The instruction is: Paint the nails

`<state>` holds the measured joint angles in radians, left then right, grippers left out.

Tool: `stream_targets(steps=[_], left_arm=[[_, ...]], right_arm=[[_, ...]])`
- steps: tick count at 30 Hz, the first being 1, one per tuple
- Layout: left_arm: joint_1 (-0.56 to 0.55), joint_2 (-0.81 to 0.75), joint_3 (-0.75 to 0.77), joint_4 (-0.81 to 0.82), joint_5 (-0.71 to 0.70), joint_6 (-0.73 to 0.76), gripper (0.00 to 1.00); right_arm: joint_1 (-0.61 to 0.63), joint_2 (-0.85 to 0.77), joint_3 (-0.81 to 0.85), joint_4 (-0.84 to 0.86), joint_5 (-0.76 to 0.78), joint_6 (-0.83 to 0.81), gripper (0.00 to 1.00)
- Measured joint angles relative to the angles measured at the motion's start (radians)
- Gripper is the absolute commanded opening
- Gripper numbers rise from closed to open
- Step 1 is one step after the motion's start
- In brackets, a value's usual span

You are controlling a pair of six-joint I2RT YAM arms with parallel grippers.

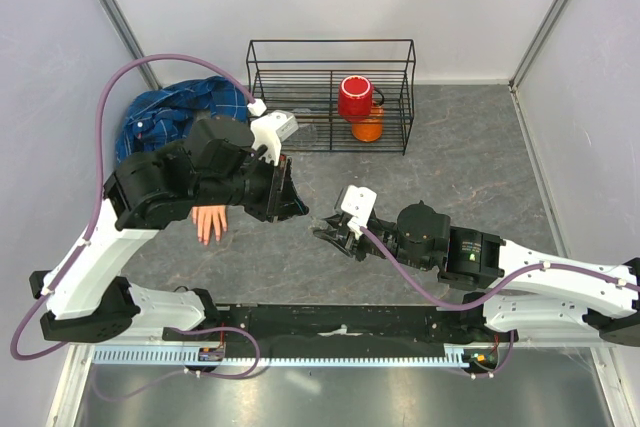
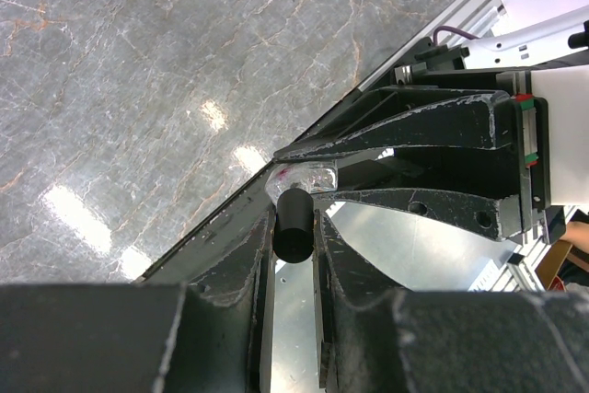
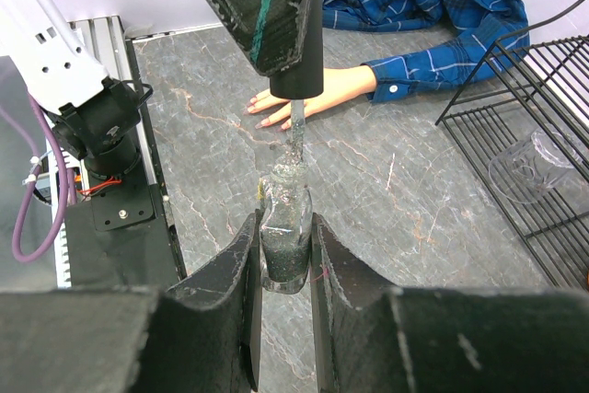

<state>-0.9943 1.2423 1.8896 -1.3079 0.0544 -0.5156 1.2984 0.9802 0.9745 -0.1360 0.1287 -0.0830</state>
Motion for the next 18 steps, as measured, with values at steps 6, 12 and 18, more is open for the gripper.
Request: stream_targets(steps=[6, 12, 18], left_arm=[[0.0, -0.001, 0.002, 0.0, 0.001, 0.0, 0.02], [0.0, -0.002, 0.002, 0.0, 0.001, 0.0, 0.02], [0.0, -0.012, 0.002, -0.005, 0.001, 0.0, 0.02]], right_arm=[[0.0, 0.0, 0.0, 0.0, 0.0, 0.0, 0.0], [0.0, 0.0, -0.002, 0.0, 0.003, 0.0, 0.0], [0.0, 0.0, -0.002, 0.001, 0.004, 0.0, 0.0]])
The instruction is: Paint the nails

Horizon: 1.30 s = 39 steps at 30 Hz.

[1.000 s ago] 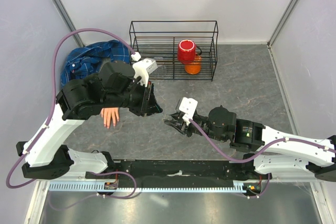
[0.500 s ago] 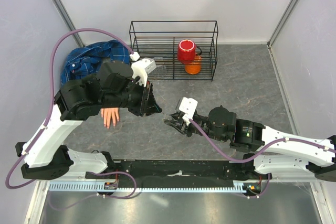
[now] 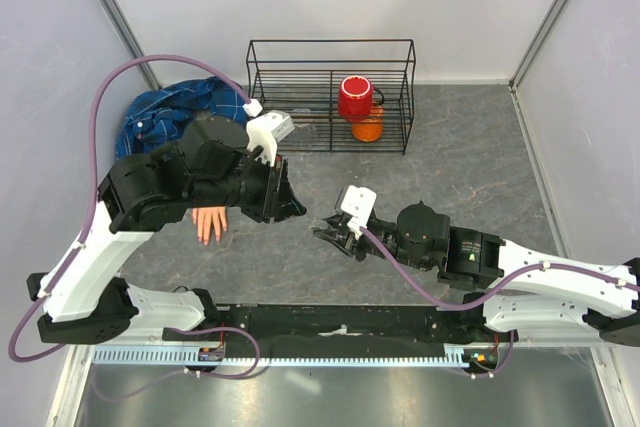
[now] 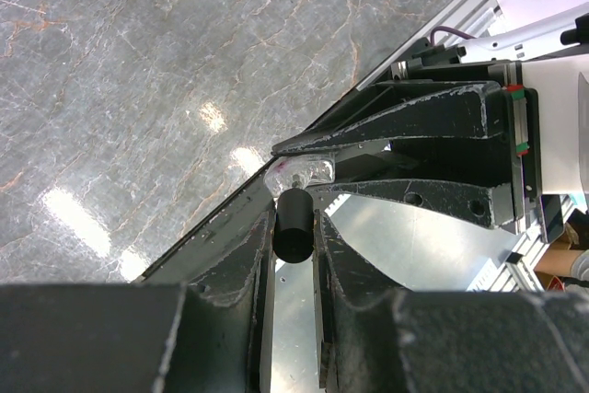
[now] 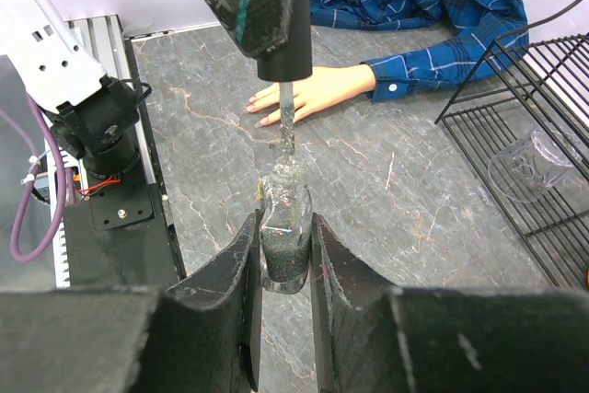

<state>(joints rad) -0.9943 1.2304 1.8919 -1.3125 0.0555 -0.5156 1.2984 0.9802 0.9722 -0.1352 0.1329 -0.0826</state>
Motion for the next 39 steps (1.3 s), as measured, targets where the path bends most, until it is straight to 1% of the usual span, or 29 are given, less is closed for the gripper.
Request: stream_targets(steps=[13, 18, 22, 26, 29, 30, 32, 35, 39], left_arm=[[0.0, -0.011, 0.015, -0.006, -0.005, 0.0, 0.02], [0.0, -0.013, 0.022, -0.01, -0.04, 0.0, 0.02], [0.0, -0.023, 0.028, -0.011, -0.141, 0.0, 0.02], [0.0, -0.059, 0.021, -0.006, -0.309, -0.001, 0.02], [0.01, -0.117, -0.061, 0.032, -0.435, -0.001, 0.02], [0.026, -0.137, -0.108, 0.051, -0.475, 0.0, 0.02], [0.076, -0.159, -0.173, 0.071, -0.498, 0.0, 0.02], [0.22, -0.171, -0.304, 0.127, -0.496, 0.008, 0.02], [0.369, -0.132, -0.474, 0.203, -0.474, 0.021, 0.02]], right_arm=[[0.0, -0.001, -0.005, 0.009, 0.0, 0.0, 0.0], [0.0, -0.014, -0.028, 0.023, 0.0, 0.0, 0.0], [0.0, -0.037, -0.054, 0.049, 0.008, 0.0, 0.0], [0.0, -0.076, -0.106, 0.121, 0.053, 0.011, 0.0], [0.0, -0.089, -0.132, 0.177, 0.103, 0.016, 0.0], [0.0, -0.087, -0.136, 0.198, 0.128, 0.016, 0.0], [0.0, -0.079, -0.137, 0.231, 0.161, 0.016, 0.0], [-0.006, -0.055, -0.137, 0.283, 0.207, 0.006, 0.0], [-0.024, -0.015, -0.137, 0.307, 0.223, -0.013, 0.0]])
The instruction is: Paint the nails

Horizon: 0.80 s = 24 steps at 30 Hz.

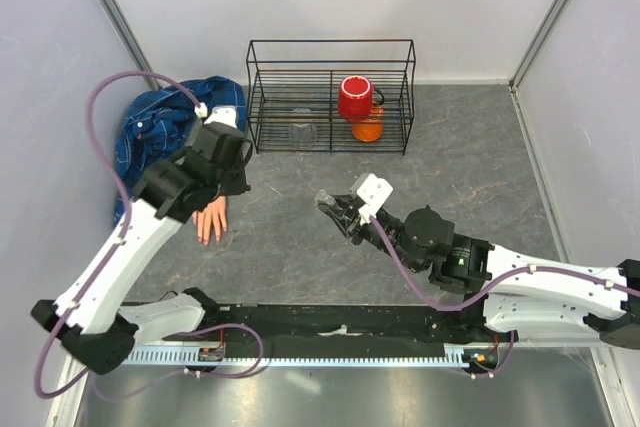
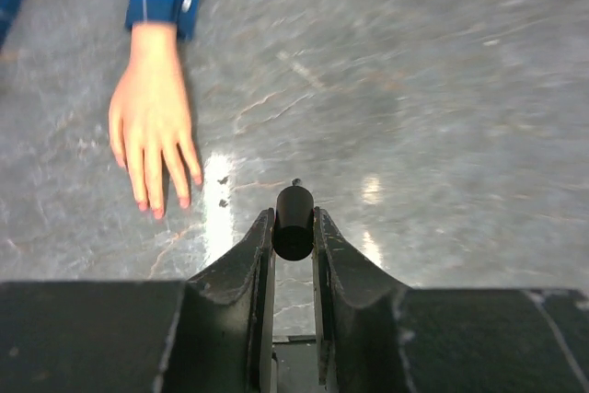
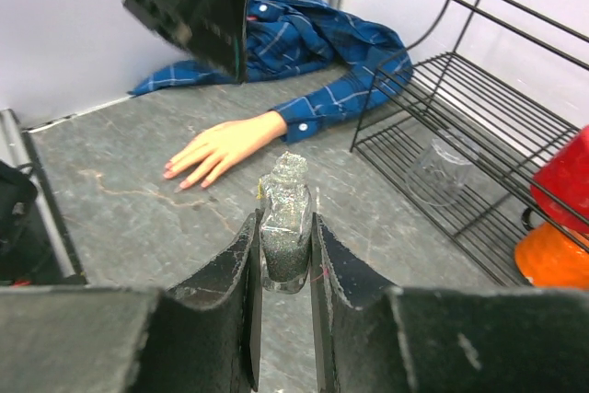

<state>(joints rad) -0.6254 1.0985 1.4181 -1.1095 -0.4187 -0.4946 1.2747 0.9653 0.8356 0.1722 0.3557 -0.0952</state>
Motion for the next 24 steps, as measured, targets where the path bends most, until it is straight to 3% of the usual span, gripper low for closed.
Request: stream_targets(steps=[7, 17, 24], left_arm=[[0.22, 0.026, -0.217, 0.056, 0.037, -0.059, 0.02], [0.354, -0.006, -0.472, 0.112, 0.032, -0.192, 0.02], [0.41, 0.016, -0.563, 0.148, 0.054, -0.247, 0.02]], right_arm=[[-0.075, -0.008, -0.001, 0.014, -0.021, -0.002, 0.0], [-0.094, -0.076, -0.042, 0.025, -0.039, 0.026, 0.0], [-0.094, -0.072, -0.05, 0.035, -0.04, 0.03, 0.0]])
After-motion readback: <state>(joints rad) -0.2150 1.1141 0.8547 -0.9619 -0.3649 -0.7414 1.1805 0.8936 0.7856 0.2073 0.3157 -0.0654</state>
